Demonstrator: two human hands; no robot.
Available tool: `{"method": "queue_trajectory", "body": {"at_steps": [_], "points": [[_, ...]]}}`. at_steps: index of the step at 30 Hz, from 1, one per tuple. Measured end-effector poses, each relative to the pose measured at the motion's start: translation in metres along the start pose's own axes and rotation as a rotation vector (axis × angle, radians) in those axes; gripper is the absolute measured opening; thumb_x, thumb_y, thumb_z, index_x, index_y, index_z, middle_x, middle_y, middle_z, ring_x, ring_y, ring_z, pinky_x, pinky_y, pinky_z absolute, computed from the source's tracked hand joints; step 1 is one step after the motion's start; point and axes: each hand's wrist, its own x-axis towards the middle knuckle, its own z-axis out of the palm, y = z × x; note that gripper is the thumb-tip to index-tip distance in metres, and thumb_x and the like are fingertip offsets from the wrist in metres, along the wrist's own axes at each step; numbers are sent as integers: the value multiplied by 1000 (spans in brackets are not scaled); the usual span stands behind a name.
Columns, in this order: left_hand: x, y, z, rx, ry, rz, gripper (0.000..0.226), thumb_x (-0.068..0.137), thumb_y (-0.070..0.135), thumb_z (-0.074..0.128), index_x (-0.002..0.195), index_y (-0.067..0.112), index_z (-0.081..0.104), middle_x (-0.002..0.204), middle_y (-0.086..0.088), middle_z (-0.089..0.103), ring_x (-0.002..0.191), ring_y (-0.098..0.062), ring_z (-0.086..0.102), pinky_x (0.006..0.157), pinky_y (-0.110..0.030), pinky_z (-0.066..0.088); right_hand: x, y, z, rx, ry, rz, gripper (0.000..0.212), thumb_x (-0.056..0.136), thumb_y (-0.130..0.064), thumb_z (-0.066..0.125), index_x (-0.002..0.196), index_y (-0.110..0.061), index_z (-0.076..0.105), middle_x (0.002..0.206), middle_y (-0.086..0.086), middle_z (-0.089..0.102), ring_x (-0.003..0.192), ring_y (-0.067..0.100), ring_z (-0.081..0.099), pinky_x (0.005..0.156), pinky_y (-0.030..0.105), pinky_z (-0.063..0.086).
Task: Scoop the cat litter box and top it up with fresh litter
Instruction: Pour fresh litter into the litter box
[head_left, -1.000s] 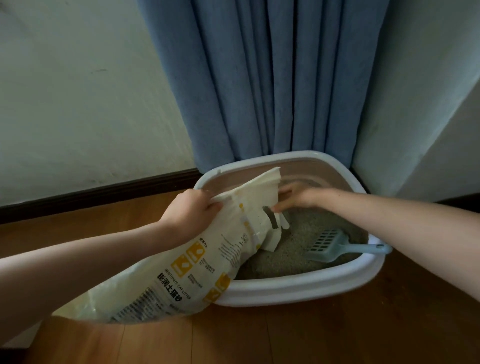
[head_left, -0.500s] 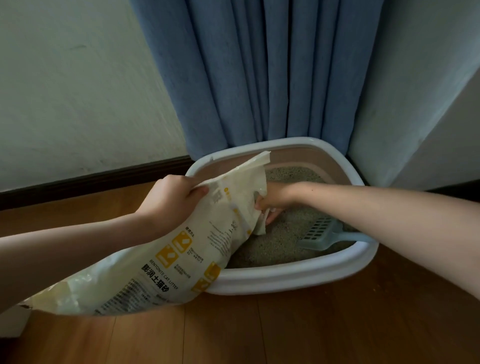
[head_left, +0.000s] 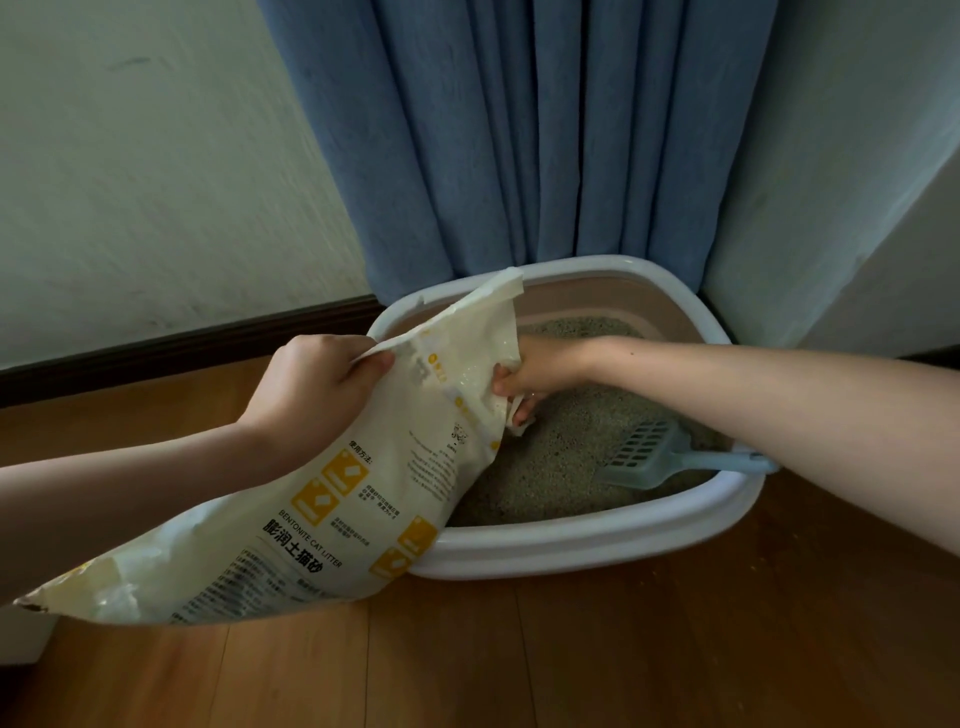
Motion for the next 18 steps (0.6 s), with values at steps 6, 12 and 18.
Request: {"method": "queue_trajectory", "body": {"at_steps": [6, 12, 18], "points": [[1, -3, 1, -22, -10, -11, 36, 100, 33, 49, 65, 30, 60, 56, 15, 58, 58, 0, 55, 55, -23, 35, 2, -9, -5, -138, -7, 4, 31, 94, -5, 56, 124, -10, 52, 115, 6, 63, 86, 20, 70, 70, 31, 60], [2, -6, -1, -26, -25, -4, 33, 99, 36, 48, 76, 23, 68, 63, 8, 64, 62, -6, 59, 58, -30, 44, -5, -11, -13, -20, -53, 72, 31, 95, -2, 51, 126, -2, 48, 114, 12, 60, 102, 27, 64, 70, 32, 60], [5, -11, 0, -19, -34, -22, 36, 99, 37, 50, 72, 20, 66, 60, 5, 63, 60, -8, 59, 58, -31, 45, -8, -12, -15, -41, 7, 52, 30, 93, -2, 56, 123, -7, 55, 116, 10, 64, 103, 24, 66, 71, 32, 60]]}}
